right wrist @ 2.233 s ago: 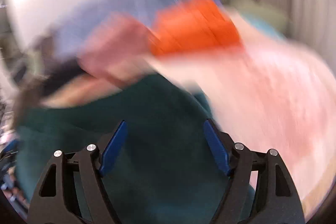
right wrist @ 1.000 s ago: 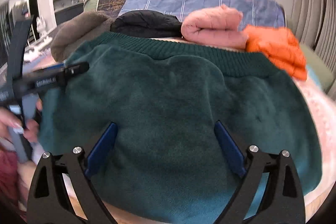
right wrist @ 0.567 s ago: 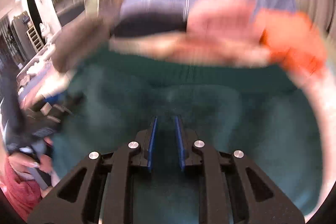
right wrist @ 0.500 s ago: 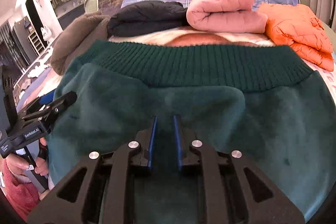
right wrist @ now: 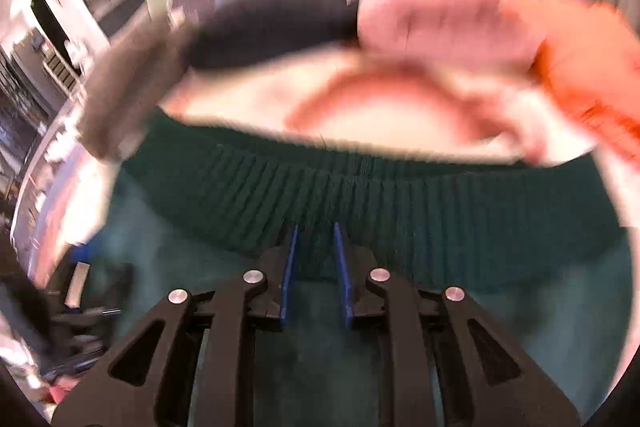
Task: Fold large clothes
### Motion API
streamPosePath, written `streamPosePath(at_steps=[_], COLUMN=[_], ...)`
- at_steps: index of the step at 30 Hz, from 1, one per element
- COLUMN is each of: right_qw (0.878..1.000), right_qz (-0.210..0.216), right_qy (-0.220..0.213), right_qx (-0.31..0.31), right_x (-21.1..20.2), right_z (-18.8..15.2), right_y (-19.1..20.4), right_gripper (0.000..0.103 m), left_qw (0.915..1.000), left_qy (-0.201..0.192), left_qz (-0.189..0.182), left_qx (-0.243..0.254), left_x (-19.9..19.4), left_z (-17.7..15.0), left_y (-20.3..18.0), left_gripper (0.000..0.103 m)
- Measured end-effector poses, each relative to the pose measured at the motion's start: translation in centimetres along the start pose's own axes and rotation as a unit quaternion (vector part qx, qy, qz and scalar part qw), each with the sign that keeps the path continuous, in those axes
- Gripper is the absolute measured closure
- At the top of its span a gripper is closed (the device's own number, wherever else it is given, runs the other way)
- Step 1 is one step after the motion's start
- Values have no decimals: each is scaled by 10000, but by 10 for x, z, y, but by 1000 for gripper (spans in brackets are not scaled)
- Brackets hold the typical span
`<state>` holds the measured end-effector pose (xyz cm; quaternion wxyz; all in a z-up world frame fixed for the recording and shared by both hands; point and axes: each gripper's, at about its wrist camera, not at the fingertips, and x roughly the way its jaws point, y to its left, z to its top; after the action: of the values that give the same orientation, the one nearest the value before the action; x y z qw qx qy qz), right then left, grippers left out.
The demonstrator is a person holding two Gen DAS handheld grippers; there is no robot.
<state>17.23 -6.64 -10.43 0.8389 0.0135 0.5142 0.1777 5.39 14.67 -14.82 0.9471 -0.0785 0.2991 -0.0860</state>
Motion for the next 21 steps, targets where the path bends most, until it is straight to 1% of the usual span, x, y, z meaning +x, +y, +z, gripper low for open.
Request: streamPosePath(at_steps=[2,4,6,8,10,12,14,15,16,17,18,20,21], right_qw=[10000,9999,9997,9997,9998,9998,9997,9996,9996,9996,9996,9995,9995], right_qz=[3,-105,-200,-192,-139,-133,-161,-177,-178,-172,-171,-181,-188], right_qy=[74,102,28,-27,-83,-118,-132,-141,-150,-165,-176,-195,-197], right_qx=[64,-14,-133,-132,-97,-113,-151,-166,-167,-163,-160,-165,-168], right_x=[15,15,13,12,11,11,11,11,10,10,9,9,9], right_z=[4,5,3,1,0,0,-1,-1,-1,-2,-3,-3,-3], right_y=[-4,1,6,5,3,0,2,3,2,2,2,3,3], right_gripper=[86,86,86,86,86,86,85,85,85,85,85,85,85], left_qw=[10000,10000,10000,9998,9991,9987,9983,9966,9948,9901,9850,9752,9733], left_qy=[11,15,31,13,-135,-166,7,223,349,533,631,713,699], left_qz=[-7,-27,-58,-147,-336,-300,-142,-133,-199,-425,-671,-1171,-1297], left_qx=[-1,-22,-51,-123,-239,-365,-566,-787,-940,-1229,-1459,-1739,-1758], left_x=[0,0,-3,-13,-28,-40,-39,-35,-32,-28,-25,-20,-19], left_z=[0,0,2,4,7,8,5,2,0,-5,-9,-16,-17], left_y=[-1,-1,0,1,11,29,53,69,78,91,100,110,110], left_gripper=[10,10,10,10,10,10,10,10,10,10,10,10,10])
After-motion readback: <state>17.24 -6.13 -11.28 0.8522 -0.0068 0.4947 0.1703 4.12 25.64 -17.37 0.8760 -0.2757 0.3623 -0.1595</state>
